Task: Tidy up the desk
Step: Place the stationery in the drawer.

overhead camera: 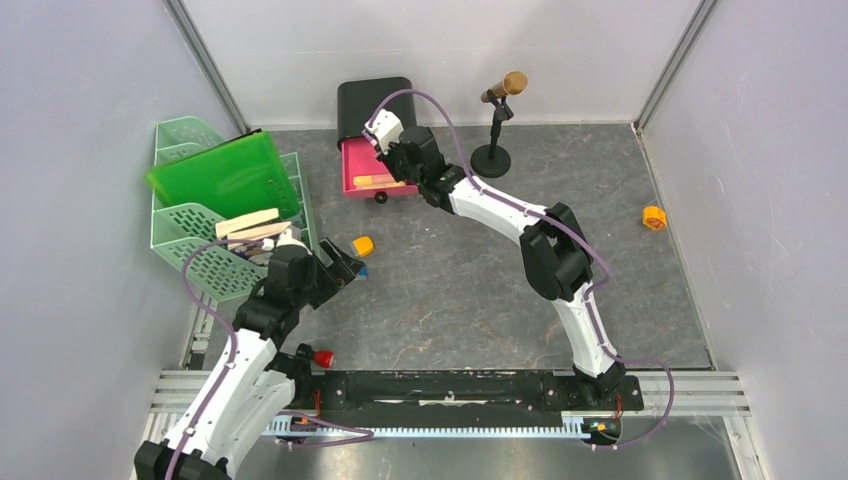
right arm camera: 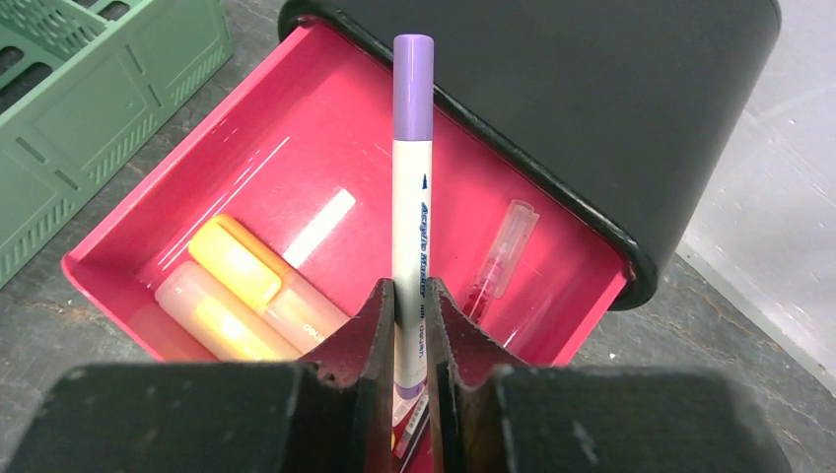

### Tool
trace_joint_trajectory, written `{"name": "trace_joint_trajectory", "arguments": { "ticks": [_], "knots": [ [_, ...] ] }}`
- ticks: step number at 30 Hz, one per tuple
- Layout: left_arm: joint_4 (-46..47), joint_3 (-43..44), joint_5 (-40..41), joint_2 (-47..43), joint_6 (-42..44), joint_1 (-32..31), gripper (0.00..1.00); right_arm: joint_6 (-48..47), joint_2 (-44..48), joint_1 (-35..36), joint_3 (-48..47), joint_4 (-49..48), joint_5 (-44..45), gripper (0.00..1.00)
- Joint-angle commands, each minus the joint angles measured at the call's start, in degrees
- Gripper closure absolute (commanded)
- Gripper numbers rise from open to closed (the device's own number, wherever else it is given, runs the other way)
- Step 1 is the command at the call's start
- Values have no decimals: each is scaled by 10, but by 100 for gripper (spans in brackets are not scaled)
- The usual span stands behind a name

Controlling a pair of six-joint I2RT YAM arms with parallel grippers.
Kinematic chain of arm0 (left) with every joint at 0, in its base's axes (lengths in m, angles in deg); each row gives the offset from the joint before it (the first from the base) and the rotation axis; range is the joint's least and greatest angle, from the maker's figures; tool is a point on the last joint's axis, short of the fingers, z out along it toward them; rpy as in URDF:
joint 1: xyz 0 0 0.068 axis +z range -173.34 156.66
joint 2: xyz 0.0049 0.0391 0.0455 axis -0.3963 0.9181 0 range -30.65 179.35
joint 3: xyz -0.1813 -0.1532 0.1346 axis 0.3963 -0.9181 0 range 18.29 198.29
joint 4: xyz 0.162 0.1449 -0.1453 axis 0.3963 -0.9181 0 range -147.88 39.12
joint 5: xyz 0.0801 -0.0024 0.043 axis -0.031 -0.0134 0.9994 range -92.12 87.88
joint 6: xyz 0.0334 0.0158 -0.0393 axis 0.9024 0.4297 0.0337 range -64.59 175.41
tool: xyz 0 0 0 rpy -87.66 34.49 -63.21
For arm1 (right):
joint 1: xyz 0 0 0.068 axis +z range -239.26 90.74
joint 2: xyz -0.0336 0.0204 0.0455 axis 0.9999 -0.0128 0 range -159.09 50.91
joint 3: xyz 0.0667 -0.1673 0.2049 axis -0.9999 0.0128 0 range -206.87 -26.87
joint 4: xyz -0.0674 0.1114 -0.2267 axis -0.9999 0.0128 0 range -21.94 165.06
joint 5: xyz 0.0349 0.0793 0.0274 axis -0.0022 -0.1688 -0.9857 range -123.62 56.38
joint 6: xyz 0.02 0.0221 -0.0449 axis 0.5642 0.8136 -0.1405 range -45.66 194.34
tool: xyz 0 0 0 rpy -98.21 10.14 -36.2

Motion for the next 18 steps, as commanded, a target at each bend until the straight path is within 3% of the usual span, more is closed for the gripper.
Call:
{"name": "trace_joint_trajectory", "arguments": {
  "ticks": [1, 4, 7, 10, 13, 18],
  "knots": [
    [5, 23, 12, 1, 14, -1, 0, -4, -9, 0, -39, -35, 17, 86],
    [5, 27, 0, 9, 19, -2, 0, 1, -11, -1, -43, -35, 23, 87],
    [5, 29, -1, 13, 20, -1, 0, 5, -12, 0, -46, -40, 23, 66],
    [7, 30, 0, 14, 20, -1, 0, 11, -11, -1, -52, -41, 21, 60],
    [9, 31, 1, 15, 21, -1, 0, 17, -7, -1, -54, -41, 25, 43],
    [10, 31, 1, 17, 22, 0, 0, 25, 7, 0, -56, -40, 28, 31]
  ]
}}
